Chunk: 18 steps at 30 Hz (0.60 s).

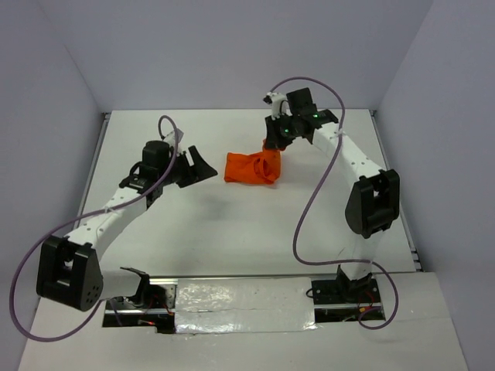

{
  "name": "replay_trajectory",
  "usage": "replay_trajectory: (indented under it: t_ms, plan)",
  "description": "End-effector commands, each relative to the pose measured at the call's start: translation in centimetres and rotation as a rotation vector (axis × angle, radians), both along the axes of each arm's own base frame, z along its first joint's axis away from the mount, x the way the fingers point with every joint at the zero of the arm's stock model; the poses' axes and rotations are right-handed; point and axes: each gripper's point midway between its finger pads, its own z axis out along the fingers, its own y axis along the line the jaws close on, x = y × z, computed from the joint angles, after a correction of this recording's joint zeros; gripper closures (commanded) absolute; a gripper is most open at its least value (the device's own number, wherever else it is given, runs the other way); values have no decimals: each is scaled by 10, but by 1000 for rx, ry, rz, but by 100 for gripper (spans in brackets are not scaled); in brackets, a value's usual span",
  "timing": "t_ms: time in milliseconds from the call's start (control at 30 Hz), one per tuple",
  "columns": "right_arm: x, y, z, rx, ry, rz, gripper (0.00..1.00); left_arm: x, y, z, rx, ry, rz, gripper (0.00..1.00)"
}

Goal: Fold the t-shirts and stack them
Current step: Fold the long partially folded tshirt into a neat square

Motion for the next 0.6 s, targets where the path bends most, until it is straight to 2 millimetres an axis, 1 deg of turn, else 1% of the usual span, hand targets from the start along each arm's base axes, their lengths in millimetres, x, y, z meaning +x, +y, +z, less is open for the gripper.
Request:
replay_trajectory:
  t_ms: [0,33,67,133,167,233,267,333,367,500,533,567]
  plan:
    - [-4,16,-11,-79,4,47,100,-10,9,1,17,-14,21,21]
    - [-9,28,-13,-94,2,74,100,-13,10,4,16,-21,23,20]
    - [-8,30,-19,-123,5,81,100,-17,11,0,19,-11,26,20]
    - [-9,36,-25,-143,12,94,100,-21,13,2,18,-19,31,20]
    - [-11,43,-33,-164,21,114,100,-23,14,-1,22,-9,32,20]
    - [-9,45,-42,-207,22,116,100,-26,15,-1,21,-11,36,21]
    - [-12,53,-49,-227,22,141,100,-27,15,-3,21,-6,37,20]
    - [-12,59,-54,-266,5,156,99,-29,16,-4,18,-3,41,21]
    - [-16,66,-60,-282,9,176,99,-31,16,-6,18,2,40,20]
    - [-18,81,-68,-310,1,198,98,-34,17,-9,12,7,44,20]
    - [-15,84,-64,-310,-12,198,98,-35,17,-9,11,10,47,20]
    - [-13,87,-68,-316,-8,199,97,-36,18,-11,11,12,49,20]
